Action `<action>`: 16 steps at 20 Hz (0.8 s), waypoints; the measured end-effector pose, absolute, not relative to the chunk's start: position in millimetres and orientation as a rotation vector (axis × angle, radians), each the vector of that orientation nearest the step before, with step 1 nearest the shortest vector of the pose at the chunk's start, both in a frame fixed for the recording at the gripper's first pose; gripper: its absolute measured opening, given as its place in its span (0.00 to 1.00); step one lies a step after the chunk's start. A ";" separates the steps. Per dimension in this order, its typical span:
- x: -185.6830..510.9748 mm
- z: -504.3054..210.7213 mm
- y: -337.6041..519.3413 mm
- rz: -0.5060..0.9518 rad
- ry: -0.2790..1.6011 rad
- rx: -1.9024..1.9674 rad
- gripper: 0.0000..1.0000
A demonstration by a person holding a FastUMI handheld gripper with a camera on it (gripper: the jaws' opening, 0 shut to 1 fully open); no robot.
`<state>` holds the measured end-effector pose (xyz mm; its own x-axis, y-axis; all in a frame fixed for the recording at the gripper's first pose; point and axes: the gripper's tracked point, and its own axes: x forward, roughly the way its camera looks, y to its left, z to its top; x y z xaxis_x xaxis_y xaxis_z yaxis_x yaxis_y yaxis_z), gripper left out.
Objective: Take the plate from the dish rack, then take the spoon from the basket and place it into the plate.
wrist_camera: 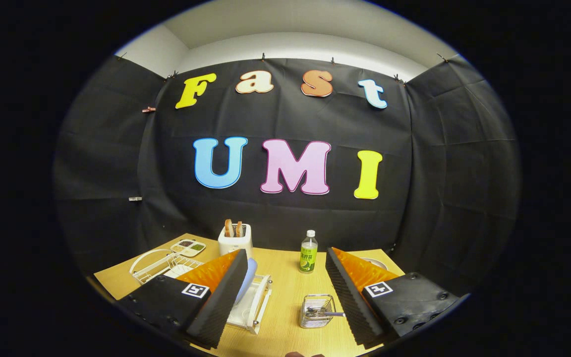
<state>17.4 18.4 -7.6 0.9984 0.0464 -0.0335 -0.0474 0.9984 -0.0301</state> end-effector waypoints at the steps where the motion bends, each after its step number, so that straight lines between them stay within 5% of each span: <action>1: 19.4 -8.8 18.3 0.046 0.038 -0.032 0.97; 16: 107.5 -45.9 82.7 0.134 0.234 -0.134 0.98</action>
